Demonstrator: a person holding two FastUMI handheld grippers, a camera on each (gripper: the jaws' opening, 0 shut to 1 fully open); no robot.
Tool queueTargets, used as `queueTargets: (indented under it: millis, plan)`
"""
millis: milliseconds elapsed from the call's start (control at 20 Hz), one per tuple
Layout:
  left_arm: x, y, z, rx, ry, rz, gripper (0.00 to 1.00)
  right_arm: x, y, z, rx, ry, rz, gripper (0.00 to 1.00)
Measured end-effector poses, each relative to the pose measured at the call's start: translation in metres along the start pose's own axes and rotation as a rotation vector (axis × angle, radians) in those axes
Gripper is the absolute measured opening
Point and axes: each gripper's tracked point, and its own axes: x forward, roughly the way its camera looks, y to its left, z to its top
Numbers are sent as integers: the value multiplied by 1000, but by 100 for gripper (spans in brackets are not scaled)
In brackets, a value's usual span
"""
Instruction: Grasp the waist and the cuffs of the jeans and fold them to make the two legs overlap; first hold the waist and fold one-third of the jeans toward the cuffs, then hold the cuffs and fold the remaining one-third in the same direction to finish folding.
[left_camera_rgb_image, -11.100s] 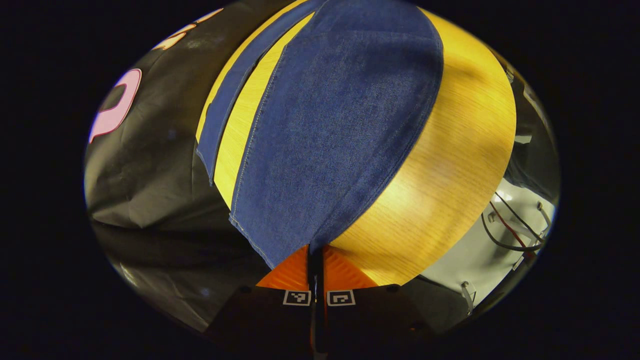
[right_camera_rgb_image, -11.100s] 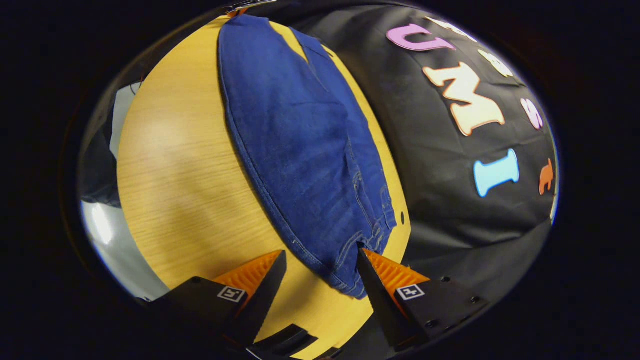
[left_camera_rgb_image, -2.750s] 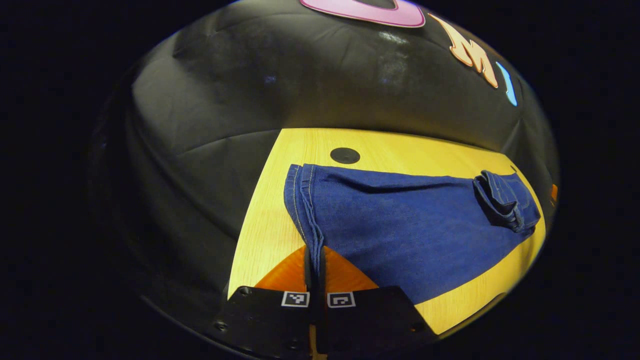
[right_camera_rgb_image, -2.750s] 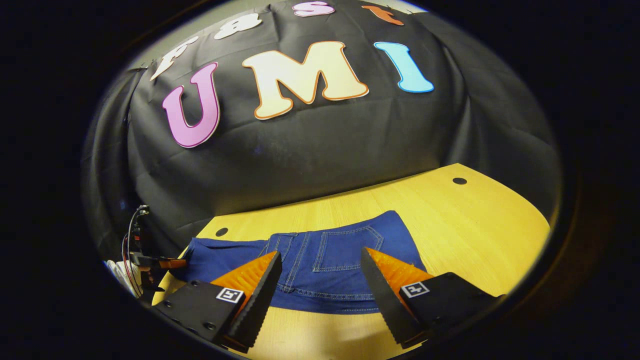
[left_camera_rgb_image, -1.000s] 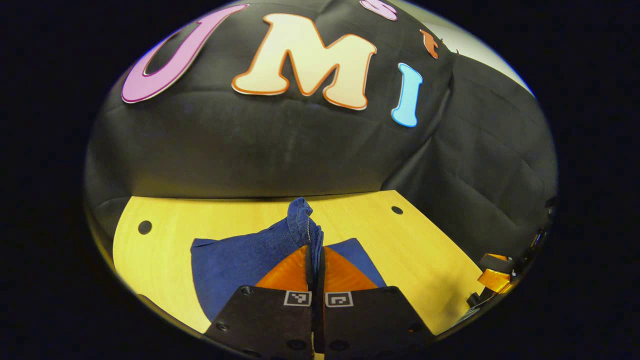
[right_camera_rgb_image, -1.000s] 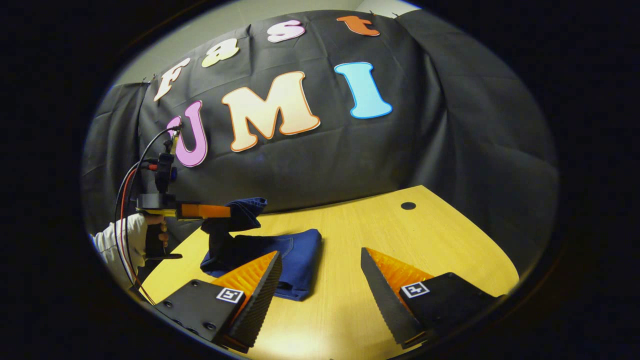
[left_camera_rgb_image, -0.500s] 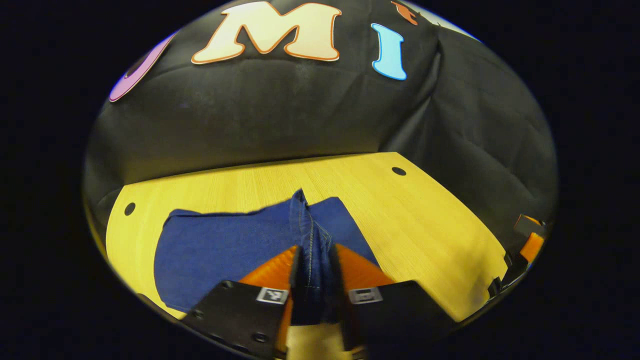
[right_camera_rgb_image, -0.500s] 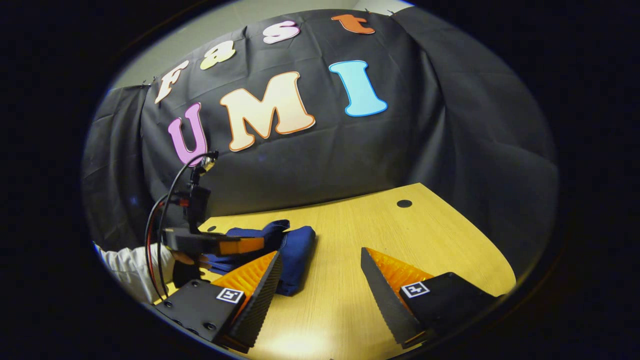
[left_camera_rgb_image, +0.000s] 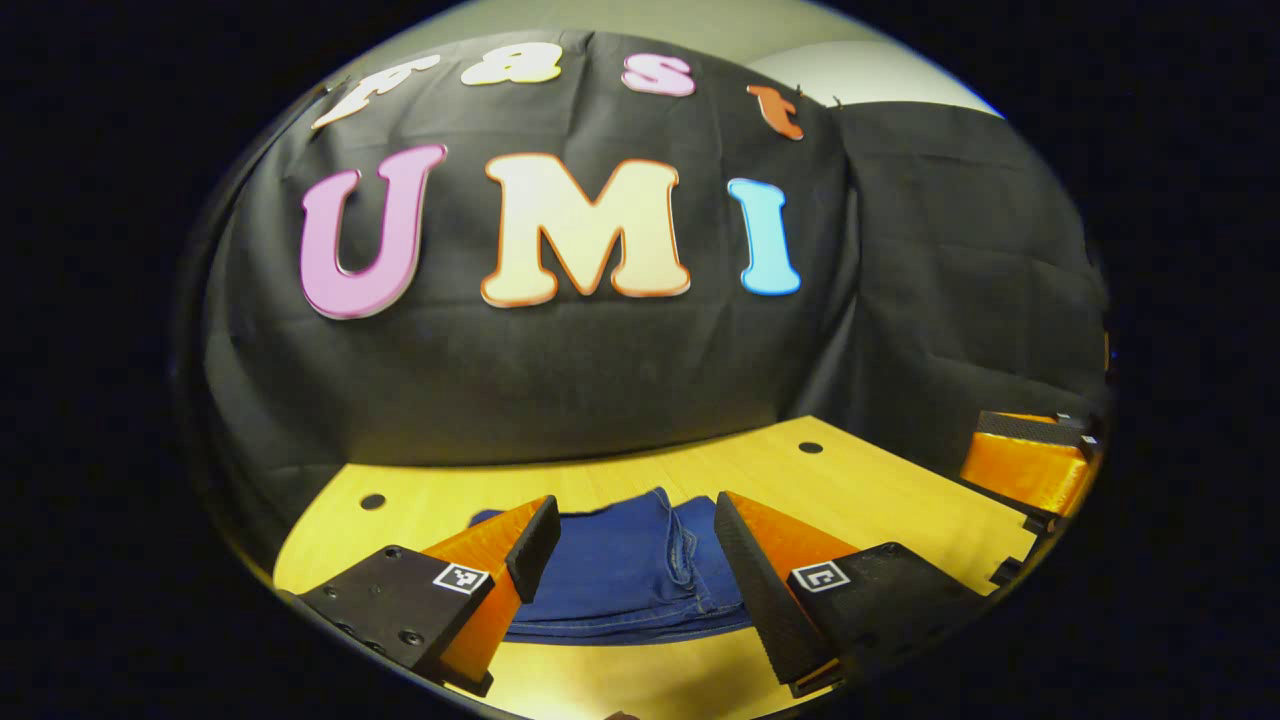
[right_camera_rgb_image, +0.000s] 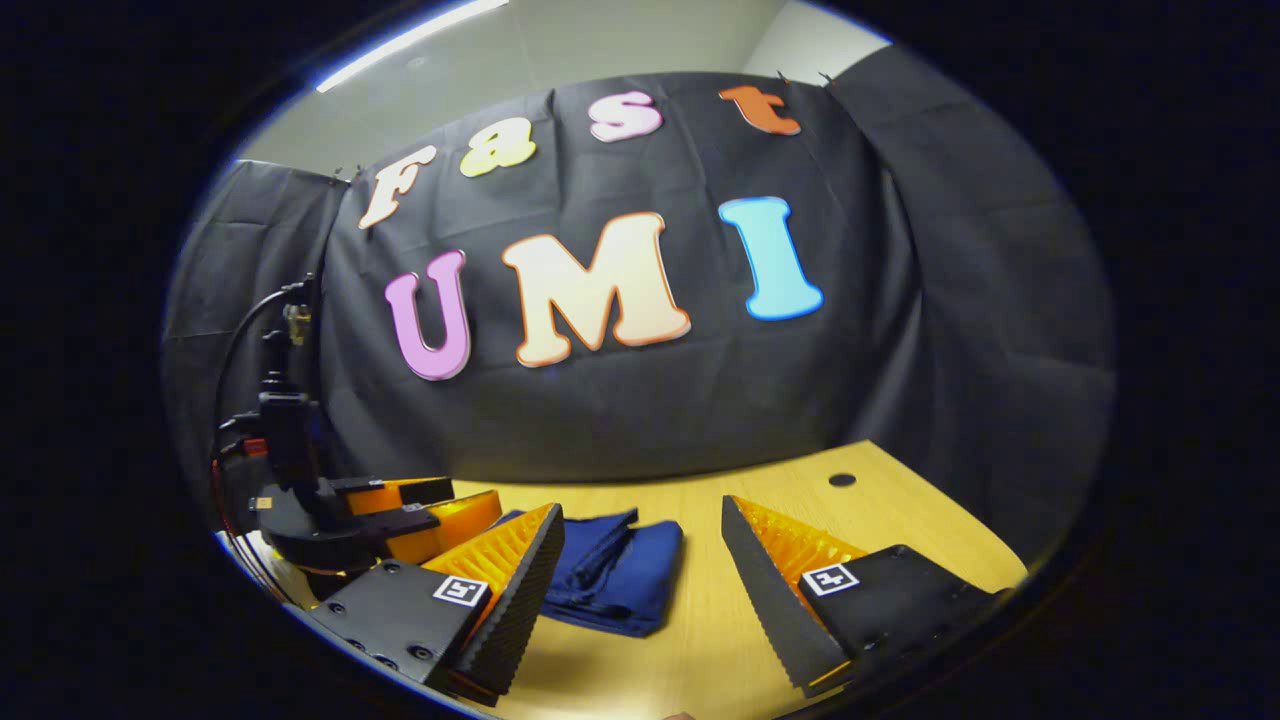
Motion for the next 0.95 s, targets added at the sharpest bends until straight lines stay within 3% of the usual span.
queueTargets:
  millis: [100,200,450,500,950]
  plan:
    - [-35,14,16,-16,-32,22,94,-14,34,17,-3,-44,29,94]
    - [-71,26,31,-31,-60,35,94,-29,63,29,1,-75,57,98]
    - [-125,42,53,-32,-124,50,94,-71,107,40,6,-94,97,94]
    - [-132,44,56,-35,-133,53,94,-78,112,43,-3,-101,103,98]
    - [-156,46,67,-36,-174,61,94,-104,115,60,-3,-150,97,94]
